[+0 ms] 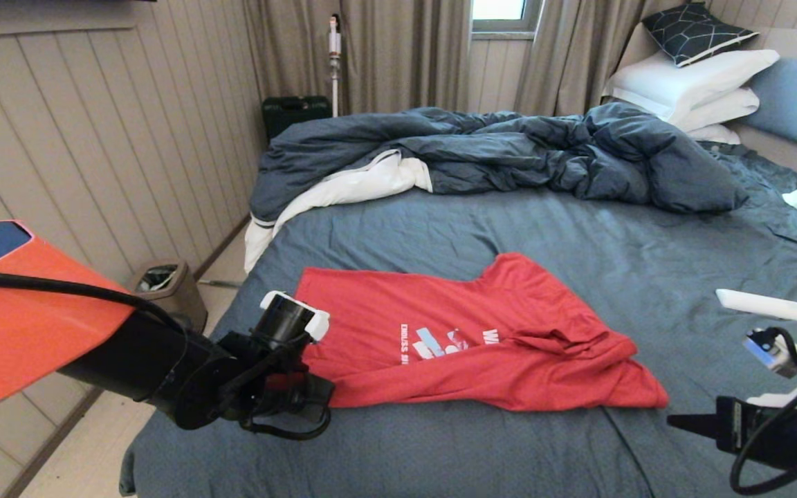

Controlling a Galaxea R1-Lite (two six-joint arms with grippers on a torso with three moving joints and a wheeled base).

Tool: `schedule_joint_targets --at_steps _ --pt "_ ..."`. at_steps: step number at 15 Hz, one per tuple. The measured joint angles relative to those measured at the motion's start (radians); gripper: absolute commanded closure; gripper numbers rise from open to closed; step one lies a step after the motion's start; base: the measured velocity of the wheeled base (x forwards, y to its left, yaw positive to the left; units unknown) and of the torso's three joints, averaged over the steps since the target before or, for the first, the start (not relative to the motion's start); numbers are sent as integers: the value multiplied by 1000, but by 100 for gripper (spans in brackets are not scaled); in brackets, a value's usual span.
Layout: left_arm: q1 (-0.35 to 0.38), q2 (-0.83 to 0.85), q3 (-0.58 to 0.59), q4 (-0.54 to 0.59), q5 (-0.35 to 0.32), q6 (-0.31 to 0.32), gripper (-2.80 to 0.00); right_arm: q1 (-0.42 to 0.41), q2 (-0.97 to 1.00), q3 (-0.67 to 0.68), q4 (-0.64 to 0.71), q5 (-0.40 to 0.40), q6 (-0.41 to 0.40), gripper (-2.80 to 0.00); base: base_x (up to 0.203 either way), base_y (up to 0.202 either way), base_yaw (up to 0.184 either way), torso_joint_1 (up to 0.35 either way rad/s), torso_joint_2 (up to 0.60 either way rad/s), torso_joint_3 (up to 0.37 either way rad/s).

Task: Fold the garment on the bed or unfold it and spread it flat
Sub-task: Fold the red T-shirt

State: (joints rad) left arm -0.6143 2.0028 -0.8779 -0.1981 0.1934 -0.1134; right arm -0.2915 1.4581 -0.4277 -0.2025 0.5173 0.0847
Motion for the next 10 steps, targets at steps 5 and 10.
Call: schedule_joint_targets --at_steps 5,10 --pt "14 -88 56 2 2 8 0 2 9 0 0 0 1 0 0 0 0 0 0 0" --pt "24 -98 -22 -4 0 7 0 1 24 -5 0 -2 2 0 0 0 0 0 0 0"
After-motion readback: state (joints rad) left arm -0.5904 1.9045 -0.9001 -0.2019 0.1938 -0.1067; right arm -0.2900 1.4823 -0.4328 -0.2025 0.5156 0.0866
